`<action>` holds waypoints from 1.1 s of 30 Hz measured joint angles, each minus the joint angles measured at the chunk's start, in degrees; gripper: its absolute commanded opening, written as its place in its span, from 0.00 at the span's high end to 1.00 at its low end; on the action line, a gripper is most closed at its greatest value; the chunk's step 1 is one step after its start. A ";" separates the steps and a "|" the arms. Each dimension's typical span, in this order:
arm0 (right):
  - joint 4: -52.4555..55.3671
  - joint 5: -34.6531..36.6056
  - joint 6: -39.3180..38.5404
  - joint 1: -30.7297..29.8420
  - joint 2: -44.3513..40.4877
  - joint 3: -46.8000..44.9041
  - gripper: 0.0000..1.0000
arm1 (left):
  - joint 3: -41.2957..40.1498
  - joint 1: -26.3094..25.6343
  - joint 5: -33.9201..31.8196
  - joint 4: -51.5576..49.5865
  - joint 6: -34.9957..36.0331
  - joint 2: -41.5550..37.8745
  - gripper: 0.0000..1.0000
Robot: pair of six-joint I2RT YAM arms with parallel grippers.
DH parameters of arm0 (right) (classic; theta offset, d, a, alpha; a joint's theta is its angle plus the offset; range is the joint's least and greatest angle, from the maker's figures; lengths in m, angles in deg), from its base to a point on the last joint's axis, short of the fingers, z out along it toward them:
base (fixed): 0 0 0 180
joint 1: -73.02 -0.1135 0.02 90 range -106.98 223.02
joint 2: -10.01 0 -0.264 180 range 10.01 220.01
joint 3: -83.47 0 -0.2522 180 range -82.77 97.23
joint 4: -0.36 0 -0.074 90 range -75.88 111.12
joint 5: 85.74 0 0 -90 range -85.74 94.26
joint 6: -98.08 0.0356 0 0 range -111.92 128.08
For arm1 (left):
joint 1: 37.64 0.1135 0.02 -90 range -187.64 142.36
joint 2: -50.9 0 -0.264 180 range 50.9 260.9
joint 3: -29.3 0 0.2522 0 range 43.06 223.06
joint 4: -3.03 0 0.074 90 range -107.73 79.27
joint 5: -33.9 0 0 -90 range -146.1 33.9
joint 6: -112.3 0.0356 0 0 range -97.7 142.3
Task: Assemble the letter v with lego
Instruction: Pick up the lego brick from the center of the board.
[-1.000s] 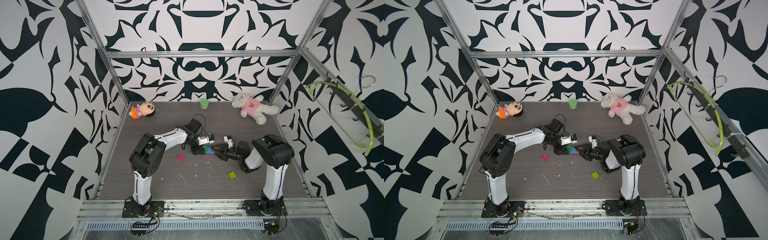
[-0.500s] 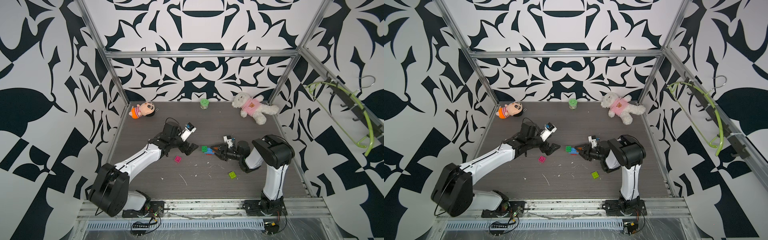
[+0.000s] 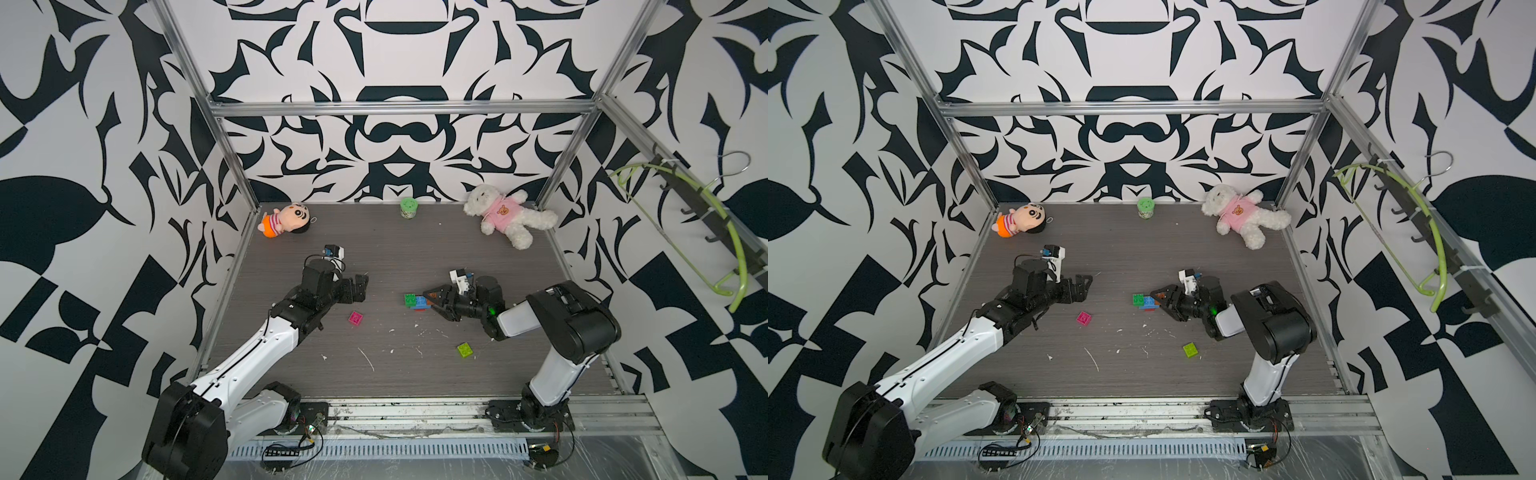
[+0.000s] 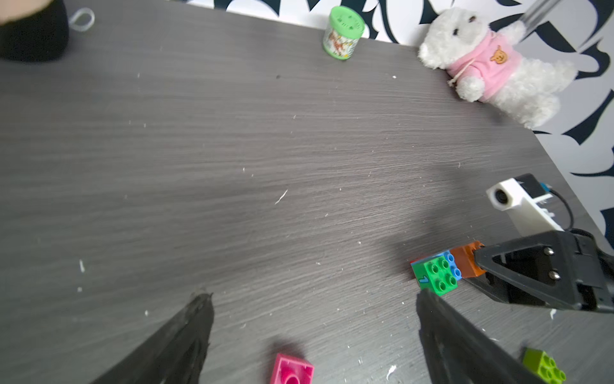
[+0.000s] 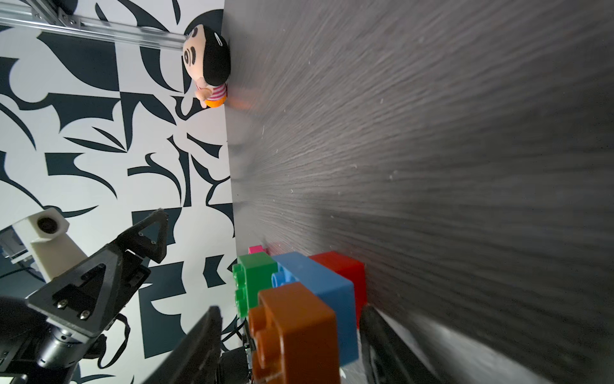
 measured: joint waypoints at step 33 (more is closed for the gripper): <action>65.29 17.16 -29.79 10.40 -39.47 15.41 0.04 | 8.61 -10.82 -7.17 -18.73 -2.64 24.30 0.48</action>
